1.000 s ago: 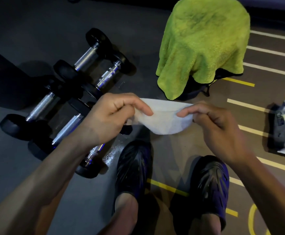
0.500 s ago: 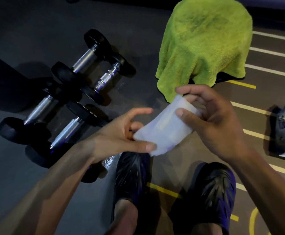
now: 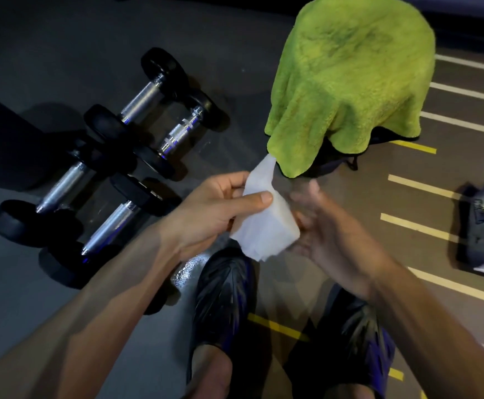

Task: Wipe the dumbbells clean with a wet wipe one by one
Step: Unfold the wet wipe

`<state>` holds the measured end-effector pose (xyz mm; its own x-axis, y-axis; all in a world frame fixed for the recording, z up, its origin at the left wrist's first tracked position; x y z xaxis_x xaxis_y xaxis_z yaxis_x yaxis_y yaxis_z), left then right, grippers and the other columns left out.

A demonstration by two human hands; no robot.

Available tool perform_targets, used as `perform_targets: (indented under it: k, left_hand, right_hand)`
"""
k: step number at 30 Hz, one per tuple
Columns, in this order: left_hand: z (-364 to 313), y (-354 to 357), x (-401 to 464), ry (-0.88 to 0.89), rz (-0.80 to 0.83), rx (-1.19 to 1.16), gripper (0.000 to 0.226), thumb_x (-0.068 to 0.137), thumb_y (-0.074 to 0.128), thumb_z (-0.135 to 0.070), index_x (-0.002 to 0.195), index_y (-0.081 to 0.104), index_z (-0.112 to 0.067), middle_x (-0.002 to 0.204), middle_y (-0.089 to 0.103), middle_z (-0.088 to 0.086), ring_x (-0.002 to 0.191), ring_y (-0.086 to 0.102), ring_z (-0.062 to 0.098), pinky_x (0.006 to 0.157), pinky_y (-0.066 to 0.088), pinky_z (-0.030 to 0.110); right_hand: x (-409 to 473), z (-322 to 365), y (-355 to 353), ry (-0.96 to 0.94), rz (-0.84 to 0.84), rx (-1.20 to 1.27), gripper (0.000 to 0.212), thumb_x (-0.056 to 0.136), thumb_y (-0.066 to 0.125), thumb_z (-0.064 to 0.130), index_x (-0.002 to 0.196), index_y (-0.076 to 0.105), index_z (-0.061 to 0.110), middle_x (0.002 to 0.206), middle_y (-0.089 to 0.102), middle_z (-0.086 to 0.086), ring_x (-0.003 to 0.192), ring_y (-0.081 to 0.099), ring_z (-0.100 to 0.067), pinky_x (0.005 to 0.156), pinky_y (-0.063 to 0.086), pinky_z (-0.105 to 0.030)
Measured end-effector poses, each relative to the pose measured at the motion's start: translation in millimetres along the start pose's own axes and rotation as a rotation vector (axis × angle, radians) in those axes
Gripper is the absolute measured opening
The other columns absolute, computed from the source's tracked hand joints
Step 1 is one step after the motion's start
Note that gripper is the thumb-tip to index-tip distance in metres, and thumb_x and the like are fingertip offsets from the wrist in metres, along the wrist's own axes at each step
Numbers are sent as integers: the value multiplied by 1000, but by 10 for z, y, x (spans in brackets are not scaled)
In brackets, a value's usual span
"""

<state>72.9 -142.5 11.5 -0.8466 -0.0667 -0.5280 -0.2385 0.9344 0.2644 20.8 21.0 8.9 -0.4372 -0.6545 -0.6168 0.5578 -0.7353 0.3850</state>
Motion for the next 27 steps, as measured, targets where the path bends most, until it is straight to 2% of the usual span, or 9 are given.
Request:
perform_targets:
  k: [3, 6, 8, 11, 16, 19, 22, 24, 27]
  left_hand:
    - [-4, -8, -9, -1, -13, 41, 34, 82, 74, -18, 113, 68, -5, 104, 76, 13, 93, 69, 27, 86, 51, 45]
    - [-21, -35, -13, 22, -57, 77, 32, 83, 81, -15, 110, 67, -7, 98, 75, 16, 84, 70, 24, 70, 54, 33]
    - [-34, -44, -24, 43, -86, 73, 27, 87, 75, -10, 111, 66, -2, 92, 76, 13, 76, 71, 18, 66, 56, 28]
    - [-54, -72, -42, 94, -119, 112, 21, 93, 67, 0, 114, 67, 0, 88, 78, 9, 73, 71, 15, 67, 57, 24]
    - [-103, -133, -103, 239, -147, 338, 67, 93, 73, -5, 141, 45, -41, 92, 80, 4, 81, 74, 15, 81, 59, 31]
    - [-134, -150, -147, 327, -160, 599, 40, 92, 76, -22, 129, 66, -34, 97, 80, -8, 85, 75, 6, 85, 61, 36]
    - [-171, -134, -214, 444, -261, 927, 12, 91, 76, -34, 103, 78, -32, 86, 72, -13, 76, 67, 0, 73, 53, 28]
    - [-212, -121, -228, 529, -284, 974, 9, 92, 72, -36, 98, 76, -31, 96, 63, -9, 89, 63, 7, 79, 48, 26]
    - [-192, -153, -198, 466, -149, 859, 11, 96, 67, -30, 97, 73, -20, 96, 67, -6, 94, 65, 7, 85, 51, 31]
  right_hand:
    - [4, -52, 134, -77, 67, 167, 42, 91, 58, 52, 122, 73, 28, 129, 70, -10, 123, 63, -27, 110, 42, -48]
    - [70, -53, 17, -177, -80, 204, 71, 78, 79, 43, 143, 54, 26, 131, 70, -8, 123, 65, -27, 105, 47, -50]
    - [81, -25, -39, -261, -131, 149, 60, 82, 76, 27, 140, 59, 28, 110, 76, -5, 105, 69, -24, 92, 52, -44]
    - [54, 47, -105, -375, -216, 94, 42, 80, 75, 13, 121, 74, 23, 84, 62, -10, 87, 56, -24, 79, 50, -32]
    - [8, 119, -88, -443, -298, -130, 34, 83, 75, -4, 114, 74, 10, 83, 72, 2, 75, 63, -4, 72, 50, -15]
    - [-29, 144, -45, -426, -320, -221, 44, 79, 82, 1, 120, 71, 13, 100, 76, -5, 83, 71, -6, 75, 53, -15]
    - [-17, 113, -45, -398, -403, -409, 41, 78, 86, 10, 113, 73, 27, 88, 73, 10, 76, 70, -1, 74, 55, -19]
    - [-16, 108, -56, -417, -437, -520, 28, 80, 85, 17, 100, 76, 33, 85, 71, 14, 77, 70, -5, 73, 56, -25]
    - [13, 103, -62, -424, -357, -512, 11, 82, 84, 20, 85, 75, 26, 105, 67, 4, 91, 67, -7, 81, 51, -26]
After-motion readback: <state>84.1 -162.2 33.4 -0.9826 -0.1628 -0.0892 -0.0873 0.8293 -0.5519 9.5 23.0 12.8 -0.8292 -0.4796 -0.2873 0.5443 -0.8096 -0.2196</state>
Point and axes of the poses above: each hand's wrist, its own x-axis towards the middle knuckle, its own y-axis out of the palm, z = x × y, the point moved 5 cm from there along x, towards the middle knuckle
